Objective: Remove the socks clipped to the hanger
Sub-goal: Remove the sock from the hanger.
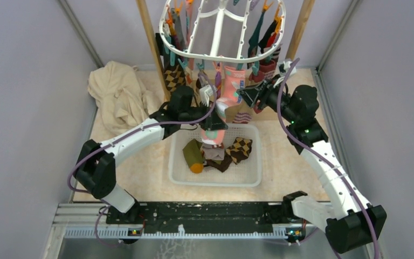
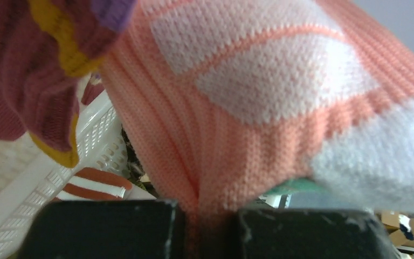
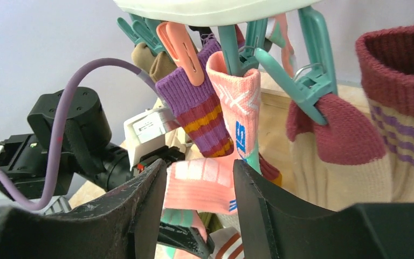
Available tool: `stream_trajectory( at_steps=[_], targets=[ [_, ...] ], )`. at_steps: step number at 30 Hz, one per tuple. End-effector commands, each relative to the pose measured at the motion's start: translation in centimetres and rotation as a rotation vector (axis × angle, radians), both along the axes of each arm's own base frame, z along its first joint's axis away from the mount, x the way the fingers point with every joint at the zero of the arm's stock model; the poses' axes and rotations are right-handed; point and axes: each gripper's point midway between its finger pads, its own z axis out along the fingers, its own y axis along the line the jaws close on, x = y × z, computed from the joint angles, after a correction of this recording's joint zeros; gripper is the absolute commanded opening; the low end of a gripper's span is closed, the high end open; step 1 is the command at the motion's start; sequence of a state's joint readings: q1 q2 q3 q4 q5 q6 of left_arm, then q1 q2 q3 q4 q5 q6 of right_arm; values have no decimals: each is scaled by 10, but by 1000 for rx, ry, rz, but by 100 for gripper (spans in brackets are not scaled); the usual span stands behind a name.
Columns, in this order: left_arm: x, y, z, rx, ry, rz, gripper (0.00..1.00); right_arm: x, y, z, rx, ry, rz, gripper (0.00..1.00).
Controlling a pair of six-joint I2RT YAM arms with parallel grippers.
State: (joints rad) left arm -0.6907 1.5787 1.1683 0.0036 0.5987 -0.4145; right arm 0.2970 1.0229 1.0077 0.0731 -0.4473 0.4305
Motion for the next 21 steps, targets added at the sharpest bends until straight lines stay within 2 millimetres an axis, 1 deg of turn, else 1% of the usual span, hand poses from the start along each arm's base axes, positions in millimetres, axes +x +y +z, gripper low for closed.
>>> stream_trajectory(
  at_steps=[1,4,7,11,15,21],
  targets=[
    [8,0,37,-114,-22,-46,0,2,-1,11,30,-18,-12,49],
    [12,9,40,-136,-4,-42,0,2,-2,13,41,-23,-12,49],
    [20,16,38,-144,20,-30,0,0,2,22,69,-45,10,48],
    [30,25,45,-200,62,-33,0,2,7,31,112,-65,37,39],
    [33,26,50,-246,97,-63,1,11,9,36,153,-82,28,36],
    [31,25,47,-268,139,-94,1,30,11,36,210,-78,4,32]
  ],
)
